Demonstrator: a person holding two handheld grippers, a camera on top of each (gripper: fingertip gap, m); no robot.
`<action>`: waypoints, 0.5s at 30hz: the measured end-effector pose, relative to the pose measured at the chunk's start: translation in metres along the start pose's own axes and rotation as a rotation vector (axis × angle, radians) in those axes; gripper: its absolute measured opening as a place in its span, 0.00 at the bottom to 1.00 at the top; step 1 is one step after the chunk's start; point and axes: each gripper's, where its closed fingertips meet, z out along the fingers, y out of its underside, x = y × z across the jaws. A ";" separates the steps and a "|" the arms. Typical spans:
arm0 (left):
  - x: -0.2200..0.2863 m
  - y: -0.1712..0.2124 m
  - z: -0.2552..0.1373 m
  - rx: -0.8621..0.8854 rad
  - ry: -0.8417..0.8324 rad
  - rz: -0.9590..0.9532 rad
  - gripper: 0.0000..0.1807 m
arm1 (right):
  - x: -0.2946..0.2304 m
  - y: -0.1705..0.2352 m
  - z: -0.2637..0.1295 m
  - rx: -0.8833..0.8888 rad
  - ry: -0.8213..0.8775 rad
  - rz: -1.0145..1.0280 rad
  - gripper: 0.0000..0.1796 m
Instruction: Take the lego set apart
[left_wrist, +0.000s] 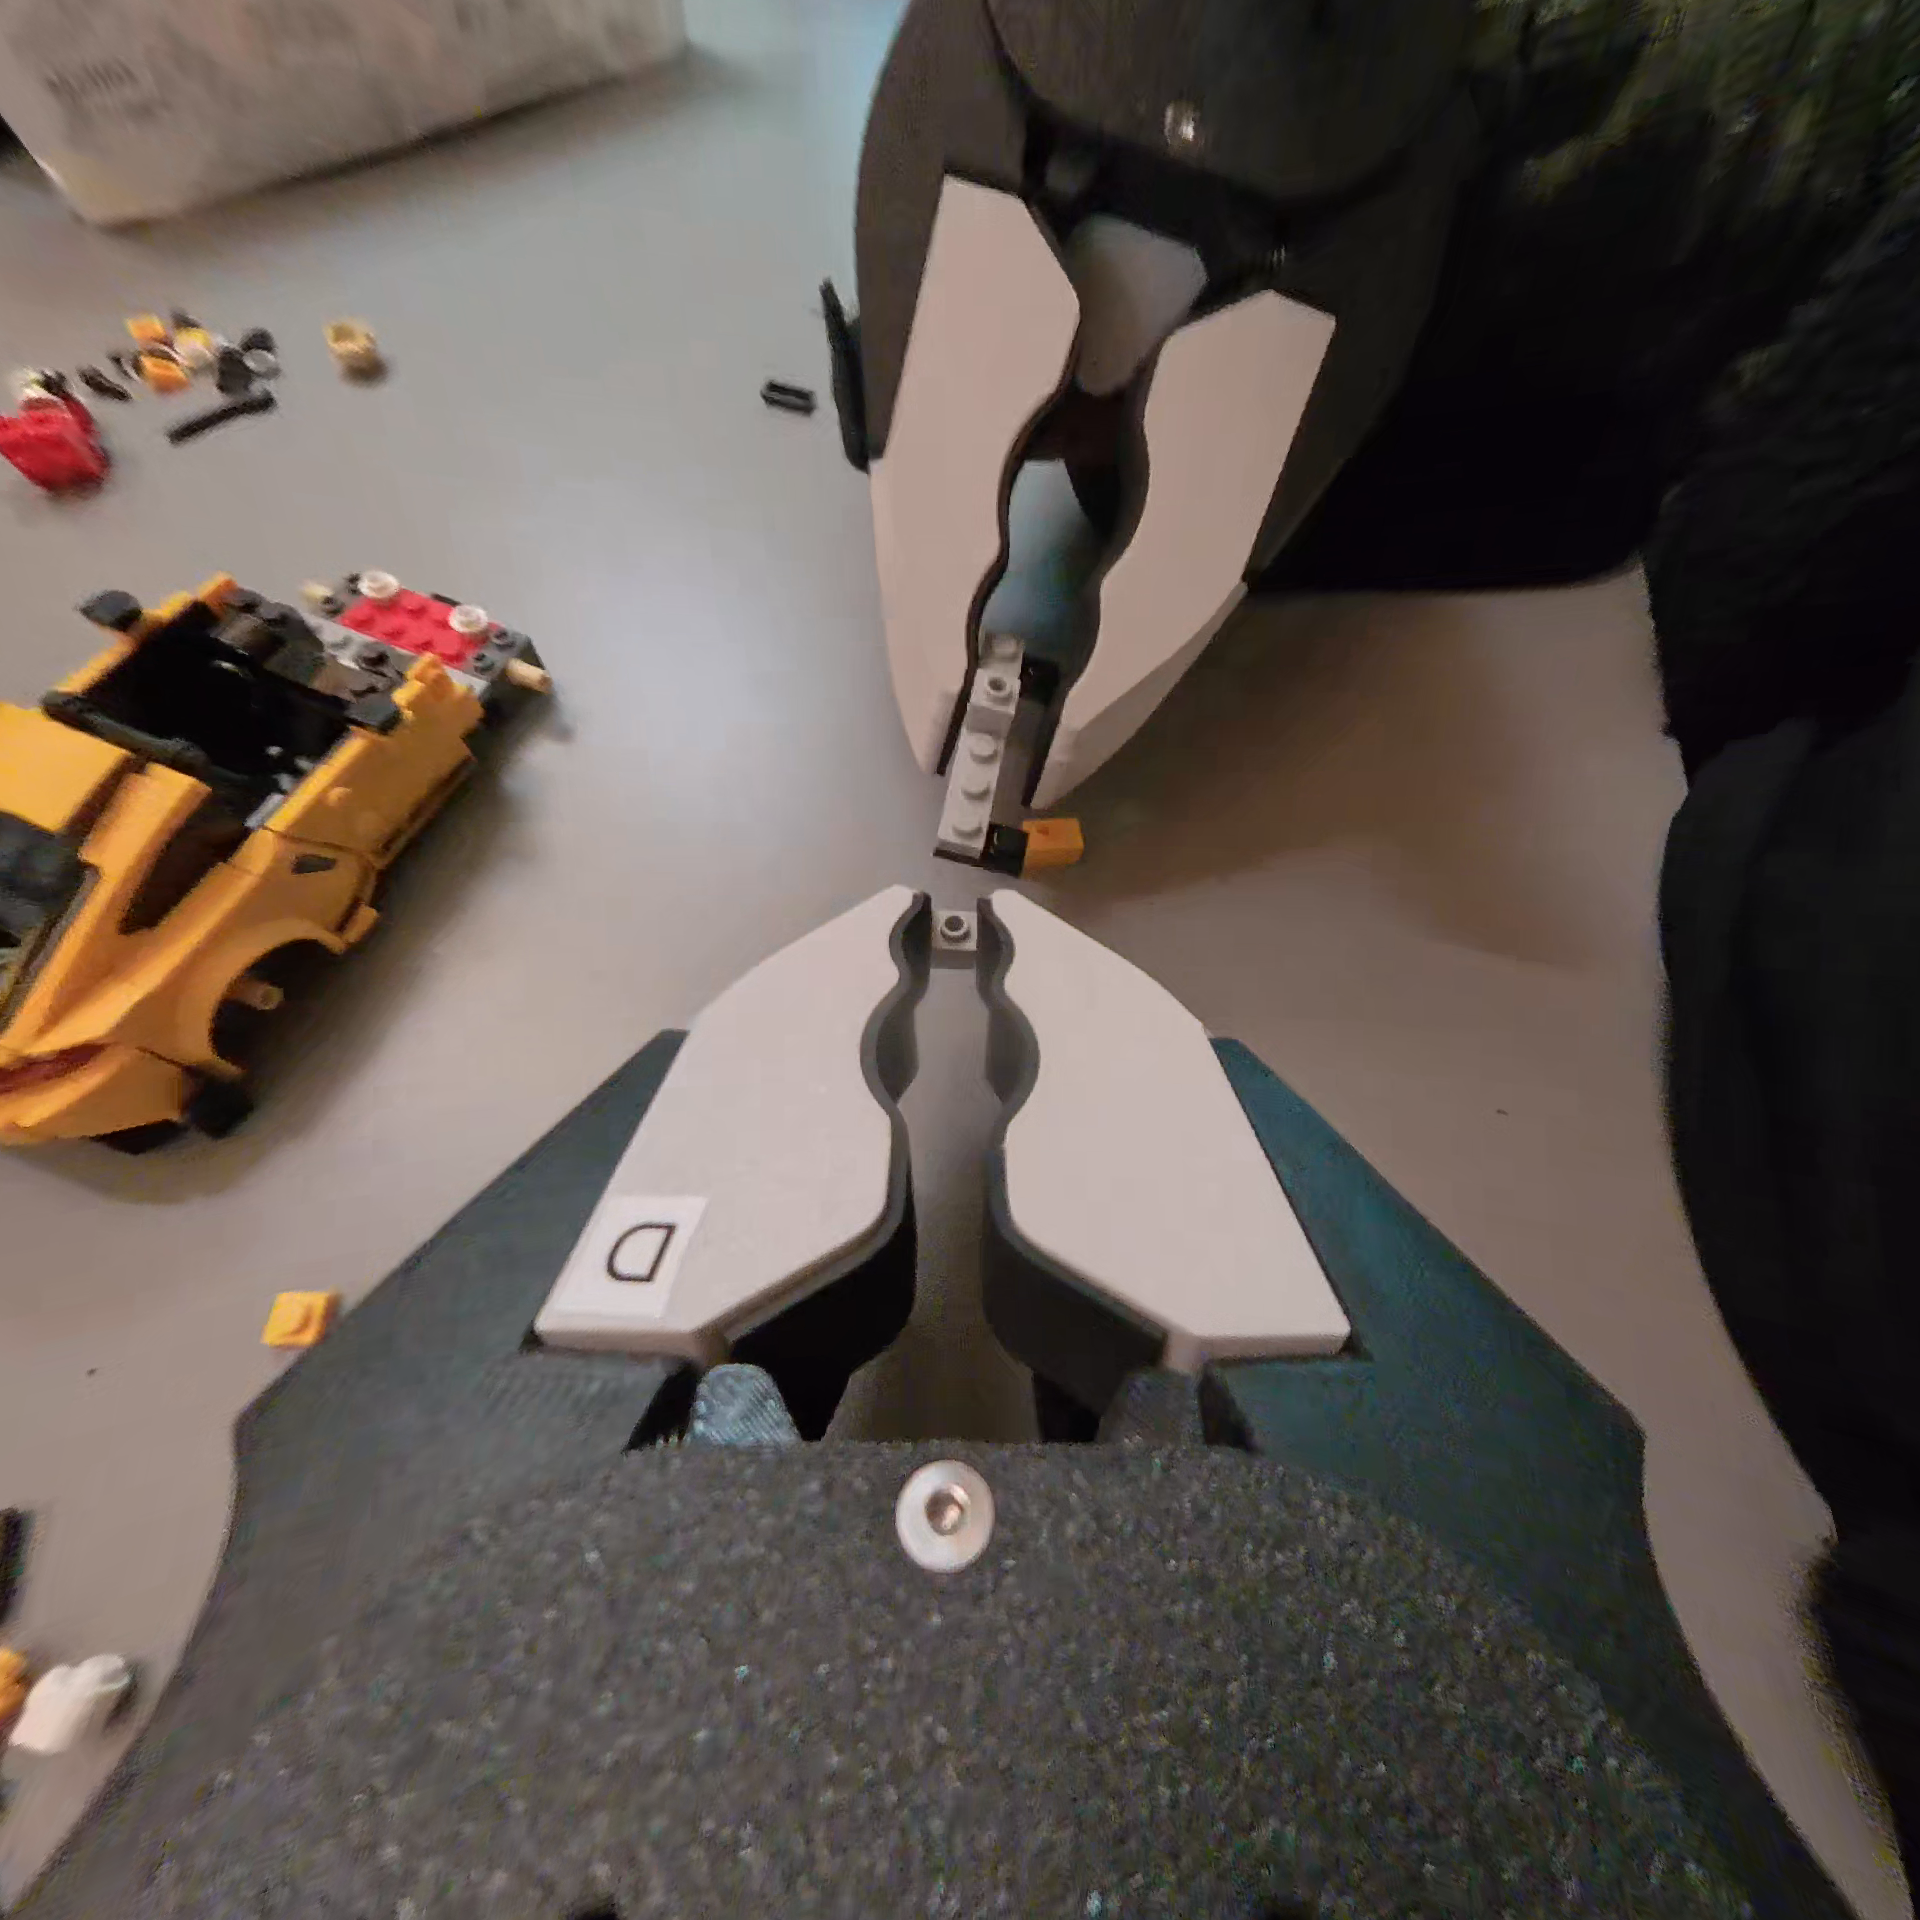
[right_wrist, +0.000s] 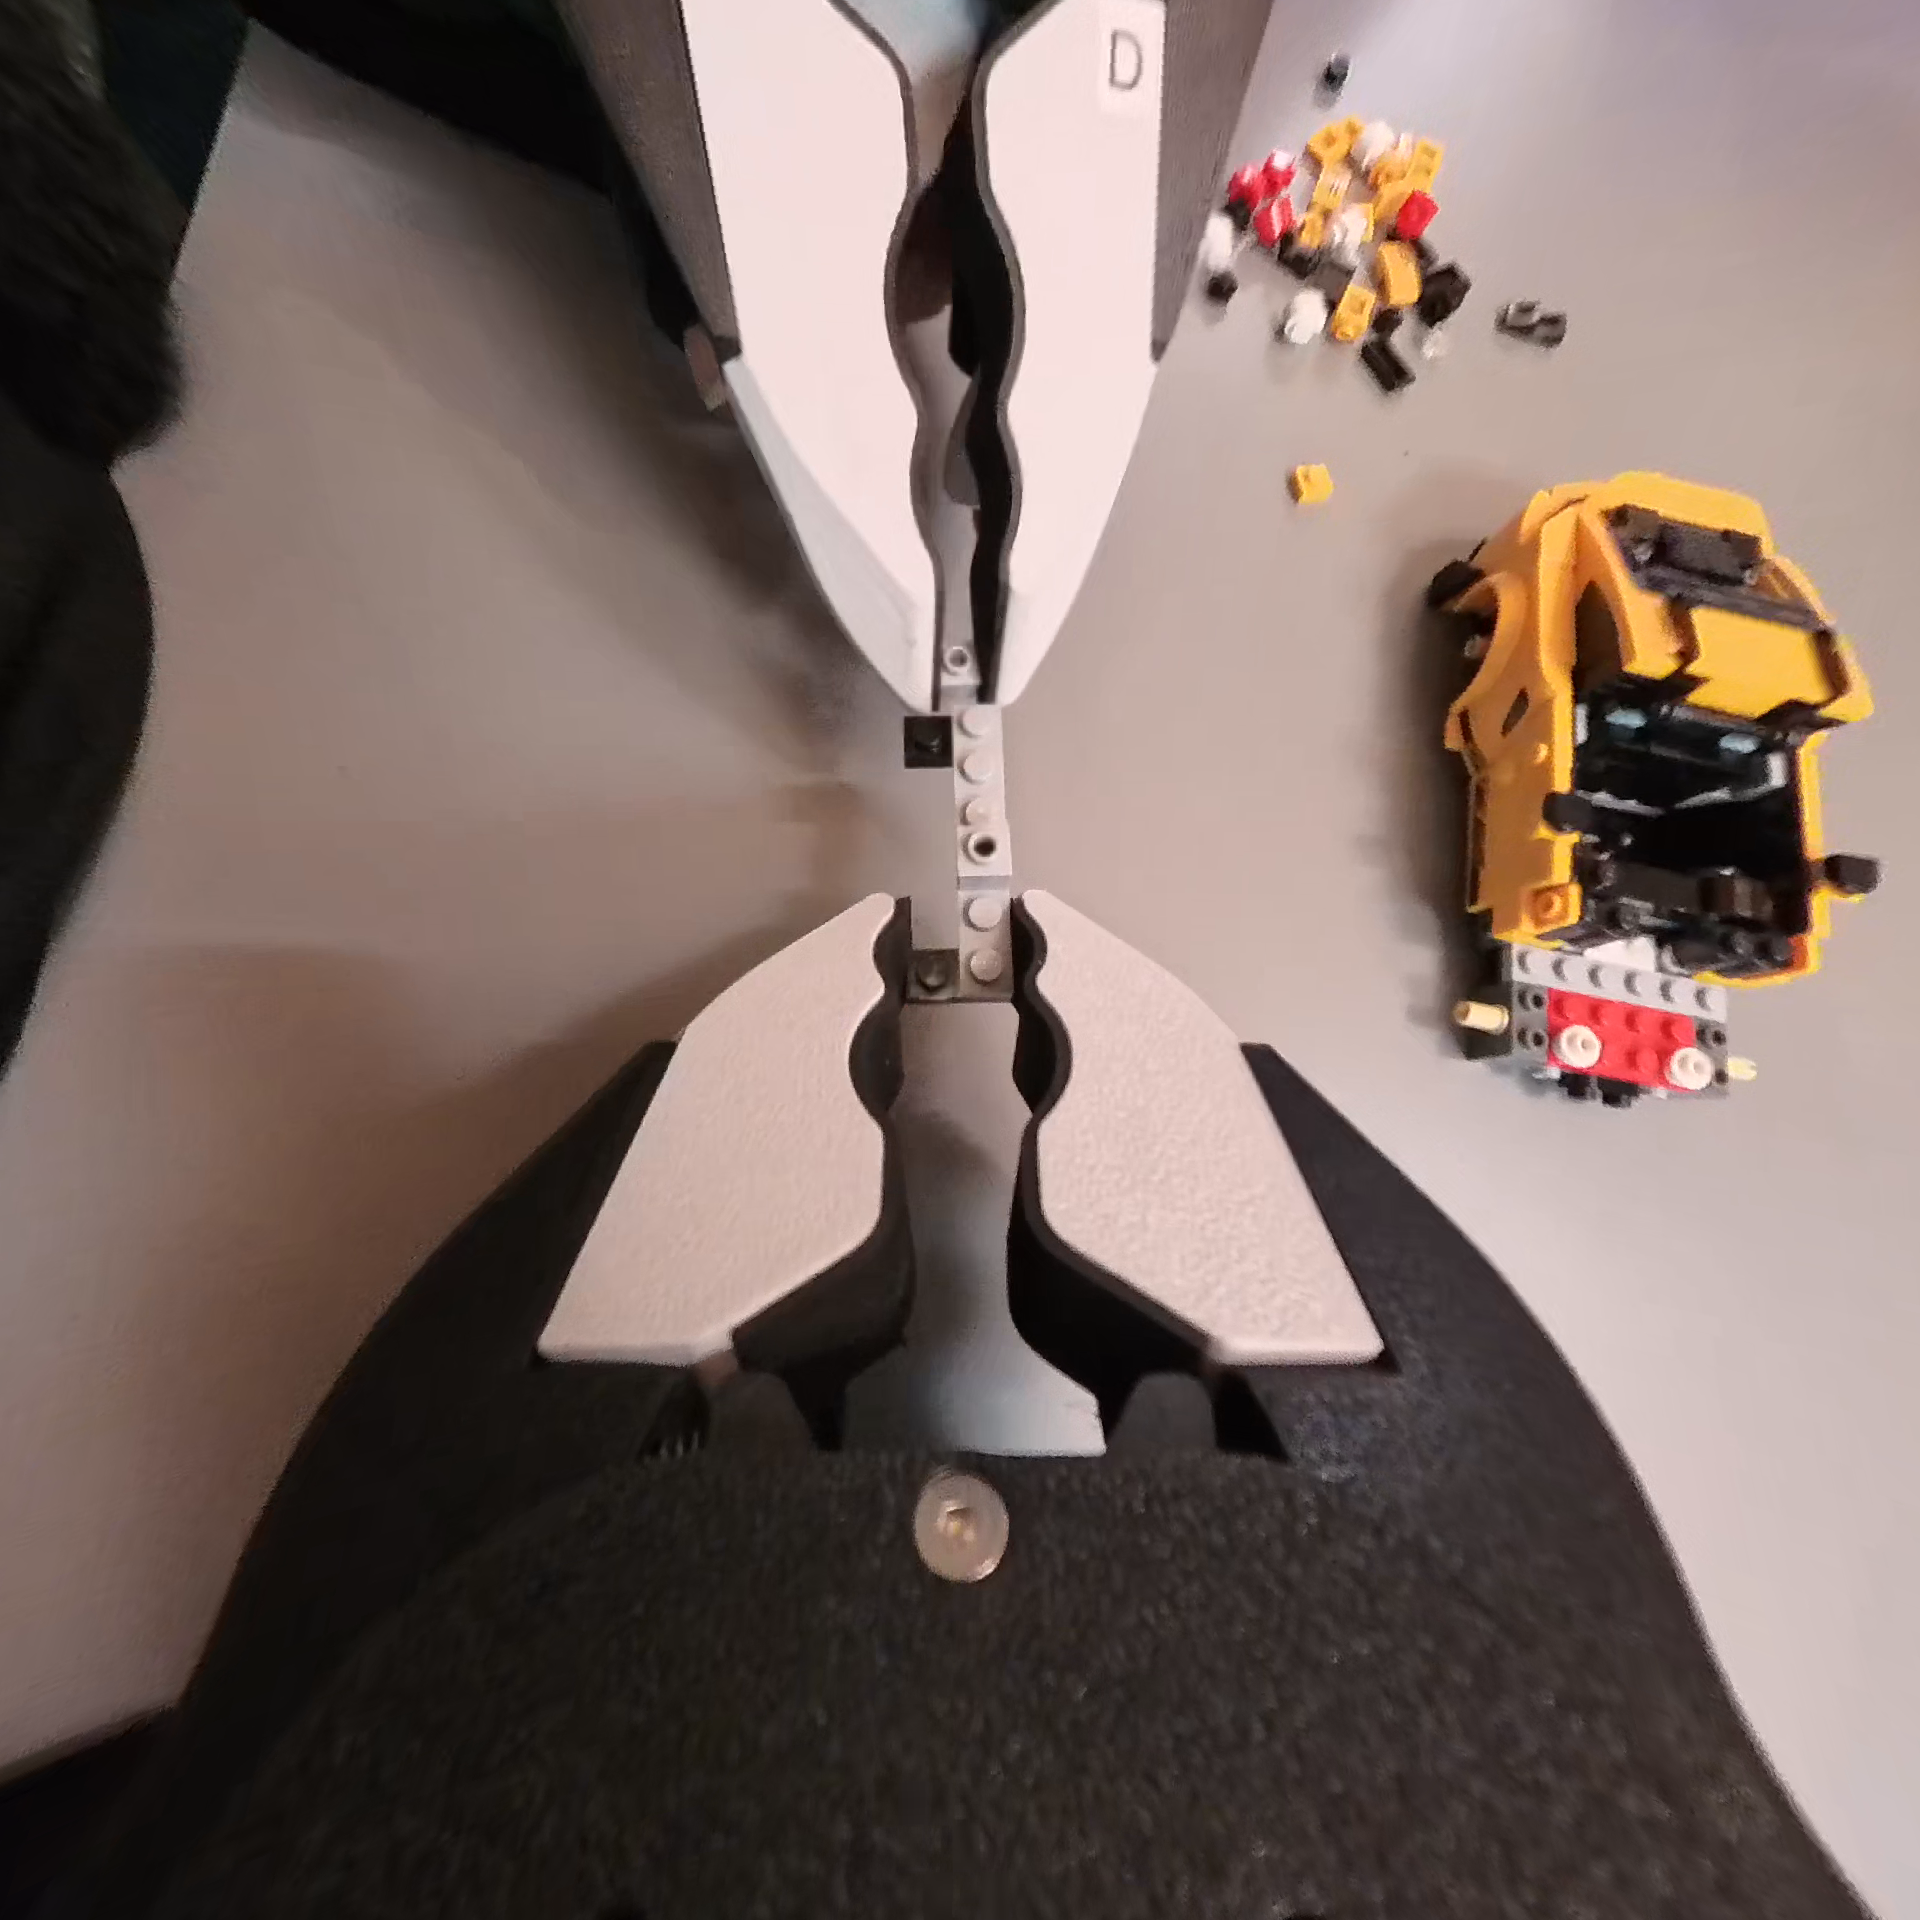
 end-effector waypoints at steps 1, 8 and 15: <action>0.002 0.003 0.003 -0.016 0.002 0.007 0.04 | 0.000 0.004 0.000 -0.021 -0.003 -0.001 0.09; 0.010 -0.002 0.014 -0.011 0.009 0.089 0.18 | 0.001 0.010 0.001 -0.059 -0.001 0.010 0.10; 0.011 -0.024 0.013 0.068 -0.056 0.180 0.12 | -0.006 0.001 0.009 -0.037 -0.014 0.007 0.10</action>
